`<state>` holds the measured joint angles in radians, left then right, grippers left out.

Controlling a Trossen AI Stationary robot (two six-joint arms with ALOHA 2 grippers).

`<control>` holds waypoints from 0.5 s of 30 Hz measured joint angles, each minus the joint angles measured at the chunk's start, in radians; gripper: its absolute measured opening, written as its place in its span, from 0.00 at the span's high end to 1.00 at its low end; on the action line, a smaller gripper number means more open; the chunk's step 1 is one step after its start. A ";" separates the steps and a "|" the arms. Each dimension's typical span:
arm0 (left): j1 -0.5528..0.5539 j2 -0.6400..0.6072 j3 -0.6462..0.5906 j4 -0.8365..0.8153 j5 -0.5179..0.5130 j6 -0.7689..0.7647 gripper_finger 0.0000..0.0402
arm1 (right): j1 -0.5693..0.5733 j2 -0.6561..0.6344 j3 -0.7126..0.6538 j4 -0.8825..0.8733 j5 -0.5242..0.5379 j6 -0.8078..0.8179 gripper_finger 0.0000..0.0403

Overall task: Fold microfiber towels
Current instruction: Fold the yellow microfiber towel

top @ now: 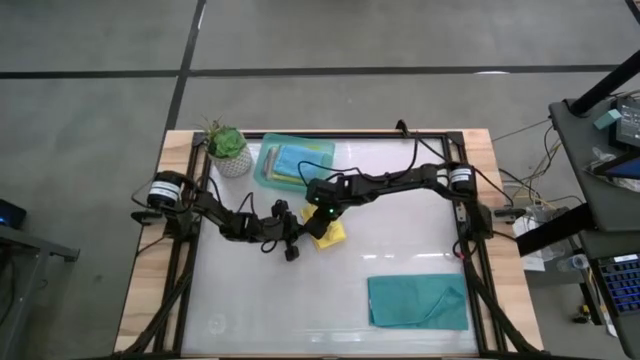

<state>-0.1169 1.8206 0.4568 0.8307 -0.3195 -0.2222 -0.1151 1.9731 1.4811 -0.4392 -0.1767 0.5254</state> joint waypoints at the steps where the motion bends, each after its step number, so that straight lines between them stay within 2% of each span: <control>1: 0.000 0.000 0.000 0.000 0.000 0.000 1.00 | 0.002 0.004 0.000 0.015 -0.007 0.000 0.97; 7: 0.000 0.000 0.000 0.000 0.000 0.000 1.00 | 0.007 0.006 -0.003 0.041 -0.001 0.008 0.95; 15: 0.000 0.000 0.000 0.000 0.000 0.000 1.00 | 0.008 0.007 -0.003 0.087 0.003 0.017 0.76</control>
<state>-0.1169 1.8206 0.4568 0.8303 -0.3195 -0.2222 -0.1070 1.9797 1.4780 -0.3526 -0.1732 0.5424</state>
